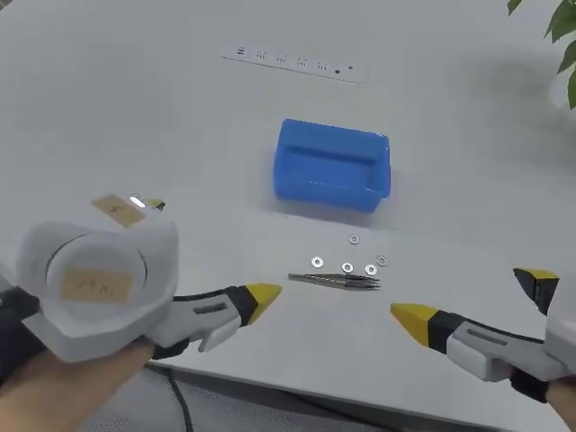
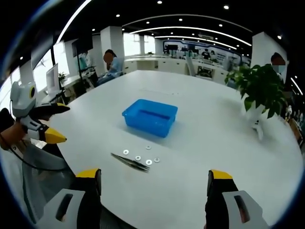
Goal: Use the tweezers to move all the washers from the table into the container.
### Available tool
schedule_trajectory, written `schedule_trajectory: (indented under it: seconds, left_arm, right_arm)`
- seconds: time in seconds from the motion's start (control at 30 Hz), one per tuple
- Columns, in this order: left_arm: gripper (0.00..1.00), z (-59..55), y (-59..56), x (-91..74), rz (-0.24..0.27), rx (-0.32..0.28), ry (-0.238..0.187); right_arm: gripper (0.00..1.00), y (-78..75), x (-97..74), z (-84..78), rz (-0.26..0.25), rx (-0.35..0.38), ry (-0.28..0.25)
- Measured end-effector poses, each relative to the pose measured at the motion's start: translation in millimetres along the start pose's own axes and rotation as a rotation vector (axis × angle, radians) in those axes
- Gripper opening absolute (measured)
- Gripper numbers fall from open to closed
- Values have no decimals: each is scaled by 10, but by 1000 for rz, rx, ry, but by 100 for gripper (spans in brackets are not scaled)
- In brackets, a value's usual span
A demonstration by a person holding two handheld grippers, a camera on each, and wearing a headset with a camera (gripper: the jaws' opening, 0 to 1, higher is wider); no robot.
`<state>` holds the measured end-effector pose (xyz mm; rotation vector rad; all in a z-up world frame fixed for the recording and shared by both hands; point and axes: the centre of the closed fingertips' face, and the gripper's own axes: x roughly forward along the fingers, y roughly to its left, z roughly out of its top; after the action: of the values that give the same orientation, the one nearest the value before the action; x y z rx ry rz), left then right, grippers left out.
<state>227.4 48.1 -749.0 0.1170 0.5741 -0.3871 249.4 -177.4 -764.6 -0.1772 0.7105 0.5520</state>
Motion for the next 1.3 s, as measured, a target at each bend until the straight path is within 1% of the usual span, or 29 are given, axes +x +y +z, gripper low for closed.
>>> schedule_trajectory:
  seconds: [0.03, 0.17, 0.33, 0.43, 0.53, 0.57, 0.67, 0.73, 0.8, 0.83, 0.93, 1.07, 1.17, 1.2, 1.3]
  left_arm:
    - [92, -21, 8, 19, -2, -2, 9]
    - [90, -37, 9, 73, -16, 6, 17]
    - [86, -9, 16, 140, -30, 33, 18]
    - [84, -16, 27, 203, -40, 45, 24]
    - [84, 4, 21, 259, -51, 53, 13]
    - [83, 12, 15, 287, -57, 55, 9]
    - [77, 14, -11, 359, -83, 72, 10]
    - [72, -4, -38, 416, -106, 86, 17]
    - [71, -20, -56, 467, -120, 99, 21]
    - [71, -44, -68, 504, -130, 113, 32]
    - [67, -83, -97, 577, -156, 132, 46]
    - [60, -134, -178, 672, -214, 175, 73]
    - [52, -182, -231, 750, -247, 211, 95]
    - [49, -222, -264, 785, -270, 222, 114]
    - [40, -284, -328, 873, -309, 257, 141]
  right_arm:
    - [91, -1, 14, 0, -1, -1, 3]
    - [91, -5, 61, 1, 1, -3, 11]
    - [90, 6, 132, -11, 7, -10, 22]
    - [89, 3, 168, -19, 4, -27, 30]
    - [89, -3, 198, -25, 5, -38, 37]
    - [89, -5, 210, -28, 7, -40, 41]
    - [88, -14, 234, -39, 9, -36, 51]
    - [88, -18, 245, -47, 10, -31, 57]
    - [88, -19, 258, -61, 13, -26, 66]
    - [88, -20, 264, -66, 15, -24, 68]
    - [88, -26, 281, -79, 16, -23, 75]
    - [88, -31, 302, -100, 20, -24, 85]
    - [87, -24, 313, -110, 25, -22, 90]
    - [87, -25, 324, -114, 26, -20, 91]
    - [87, -23, 339, -122, 29, -15, 95]
